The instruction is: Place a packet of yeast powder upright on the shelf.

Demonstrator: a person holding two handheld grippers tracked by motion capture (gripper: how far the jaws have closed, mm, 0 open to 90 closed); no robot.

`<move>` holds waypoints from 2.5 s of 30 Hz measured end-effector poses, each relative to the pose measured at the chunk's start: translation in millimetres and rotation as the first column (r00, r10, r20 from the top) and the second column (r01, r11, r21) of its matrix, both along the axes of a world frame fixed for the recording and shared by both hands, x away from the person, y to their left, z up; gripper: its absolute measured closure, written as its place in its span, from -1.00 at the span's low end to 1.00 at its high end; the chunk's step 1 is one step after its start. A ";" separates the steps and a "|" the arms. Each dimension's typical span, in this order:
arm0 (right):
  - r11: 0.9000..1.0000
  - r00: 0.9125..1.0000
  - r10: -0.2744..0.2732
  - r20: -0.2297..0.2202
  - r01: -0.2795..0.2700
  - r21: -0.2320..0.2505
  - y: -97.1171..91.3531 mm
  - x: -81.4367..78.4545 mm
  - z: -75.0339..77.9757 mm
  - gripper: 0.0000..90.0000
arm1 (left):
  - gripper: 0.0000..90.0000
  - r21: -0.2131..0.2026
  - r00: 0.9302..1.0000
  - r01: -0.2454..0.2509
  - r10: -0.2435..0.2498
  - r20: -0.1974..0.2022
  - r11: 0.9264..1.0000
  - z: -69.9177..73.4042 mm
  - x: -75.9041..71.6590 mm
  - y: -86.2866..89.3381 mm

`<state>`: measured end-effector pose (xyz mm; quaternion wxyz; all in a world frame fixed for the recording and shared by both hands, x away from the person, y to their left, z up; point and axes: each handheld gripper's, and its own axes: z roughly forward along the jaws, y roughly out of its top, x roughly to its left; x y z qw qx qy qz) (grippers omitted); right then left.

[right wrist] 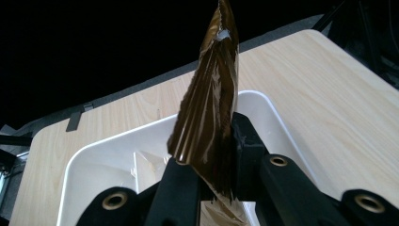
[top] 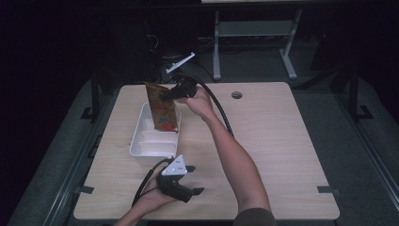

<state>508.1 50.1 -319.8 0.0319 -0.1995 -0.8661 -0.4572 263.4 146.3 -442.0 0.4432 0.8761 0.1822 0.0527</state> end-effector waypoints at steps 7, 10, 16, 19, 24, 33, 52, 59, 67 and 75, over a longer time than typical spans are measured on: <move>1.000 1.000 -0.005 -0.015 0.005 0.007 6.6 3.2 -8.6 0.83 | -0.55 -0.002 1.000 -0.002 0.002 -0.001 1.000 0.0 0.2 0.4; 1.000 1.000 -0.004 -0.025 0.003 -0.003 10.6 3.8 -15.6 0.83 | -0.55 -0.004 1.000 -0.003 0.003 -0.002 1.000 0.1 0.3 0.5; 1.000 0.999 -0.003 -0.050 0.002 -0.010 16.3 4.8 -28.3 0.82 | -0.55 -0.003 1.000 0.001 -0.001 -0.004 1.000 -0.4 0.2 0.2; 1.000 0.998 -0.007 -0.061 0.007 -0.004 18.4 5.6 -32.6 0.81 | -0.55 -0.003 1.000 0.001 -0.001 -0.004 1.000 -0.4 0.2 0.3; 1.000 0.997 -0.025 -0.071 0.025 -0.006 16.2 7.7 -33.3 0.76 | -0.55 -0.004 1.000 0.001 -0.001 -0.004 1.000 -0.4 0.6 0.4; 0.996 0.991 -0.086 -0.101 0.085 -0.010 8.2 11.7 -36.1 0.34 | -0.55 0.001 1.000 0.006 -0.006 -0.005 1.000 -1.0 0.6 -0.9; 0.987 0.979 -0.158 -0.126 0.155 -0.036 -26.3 8.2 -45.7 0.03 | -0.55 0.002 1.000 -0.001 0.001 -0.005 1.000 -1.8 2.6 -0.4; 0.986 0.976 -0.167 -0.143 0.166 -0.016 -48.3 3.0 -50.3 0.04 | -0.55 0.004 1.000 0.002 -0.002 -0.002 1.000 -2.7 2.4 -2.4; 0.985 0.974 -0.172 -0.146 0.175 0.005 -68.7 -4.6 -49.3 0.04 | -0.55 0.005 1.000 0.002 -0.002 -0.002 1.000 -3.5 2.9 -3.4; 0.982 0.973 -0.183 -0.143 0.187 0.017 -89.8 -13.2 -47.8 0.03 | -0.55 0.007 1.000 0.001 -0.001 -0.006 1.000 -4.6 3.9 -3.4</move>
